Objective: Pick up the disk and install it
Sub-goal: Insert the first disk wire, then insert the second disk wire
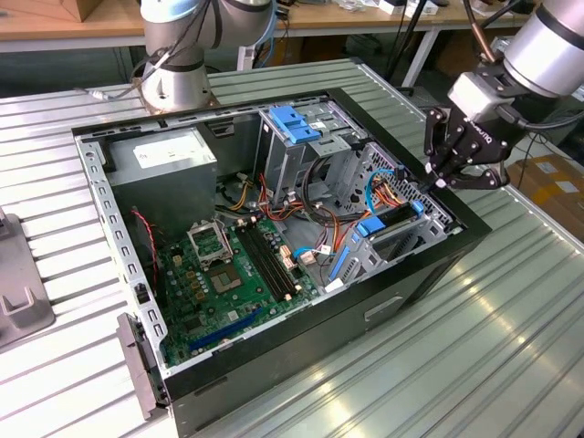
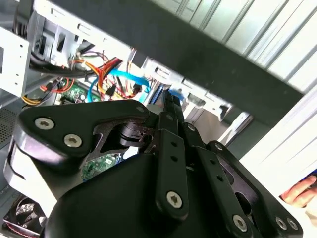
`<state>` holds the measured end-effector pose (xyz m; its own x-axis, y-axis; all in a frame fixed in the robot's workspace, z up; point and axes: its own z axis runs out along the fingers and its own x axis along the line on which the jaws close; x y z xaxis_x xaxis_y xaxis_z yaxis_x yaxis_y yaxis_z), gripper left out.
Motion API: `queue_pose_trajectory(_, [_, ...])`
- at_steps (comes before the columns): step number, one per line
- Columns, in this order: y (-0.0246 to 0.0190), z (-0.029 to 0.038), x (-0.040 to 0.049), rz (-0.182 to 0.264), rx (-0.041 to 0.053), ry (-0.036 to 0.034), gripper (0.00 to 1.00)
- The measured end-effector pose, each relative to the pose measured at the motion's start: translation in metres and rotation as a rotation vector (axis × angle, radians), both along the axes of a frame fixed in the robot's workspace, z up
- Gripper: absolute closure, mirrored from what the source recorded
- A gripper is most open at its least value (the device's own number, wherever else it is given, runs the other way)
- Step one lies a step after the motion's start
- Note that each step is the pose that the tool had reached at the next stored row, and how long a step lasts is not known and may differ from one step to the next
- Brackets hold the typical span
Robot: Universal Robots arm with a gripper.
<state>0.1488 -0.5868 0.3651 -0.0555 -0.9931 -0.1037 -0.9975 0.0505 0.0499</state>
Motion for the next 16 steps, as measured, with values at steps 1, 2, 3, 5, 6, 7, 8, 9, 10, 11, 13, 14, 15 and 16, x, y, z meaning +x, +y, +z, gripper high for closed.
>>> queue_pose_trajectory(1, [0.0, 0.0005, 0.0026, 0.0, -0.0001, 0.0011, 0.9])
queue_pose_trajectory(2, [0.0, 0.0009, 0.0039, 0.0, 0.0, 0.0018, 0.9])
queue_pose_trajectory(3, [0.0, 0.0016, 0.0051, 0.0, -0.0001, 0.0023, 0.9])
queue_pose_trajectory(5, [0.0, 0.0033, 0.0079, 0.0, 0.0009, 0.0042, 0.9])
queue_pose_trajectory(6, [0.0, 0.0036, 0.0086, 0.0, 0.0012, 0.0048, 0.9])
queue_pose_trajectory(7, [0.0, 0.0035, 0.0086, 0.0, 0.0013, 0.005, 0.9])
queue_pose_trajectory(8, [0.0, 0.0035, 0.0086, 0.0, 0.0014, 0.0051, 0.9])
queue_pose_trajectory(9, [0.0, 0.0035, 0.0086, 0.0, 0.0014, 0.0051, 0.9])
queue_pose_trajectory(10, [0.0, 0.0035, 0.0086, 0.0, 0.0014, 0.0051, 0.9])
queue_pose_trajectory(11, [0.0, 0.0036, 0.0086, 0.0, 0.0015, 0.0051, 0.9])
queue_pose_trajectory(13, [0.0, 0.0036, 0.0086, 0.0, 0.0016, 0.0051, 0.9])
queue_pose_trajectory(14, [0.0, 0.0038, 0.0086, 0.0, 0.0016, 0.0051, 0.9])
queue_pose_trajectory(15, [-0.0001, 0.0041, 0.0086, 0.0, 0.0016, 0.0051, 0.9])
queue_pose_trajectory(16, [0.0, 0.0048, 0.0086, 0.0, 0.0016, 0.0051, 0.9])
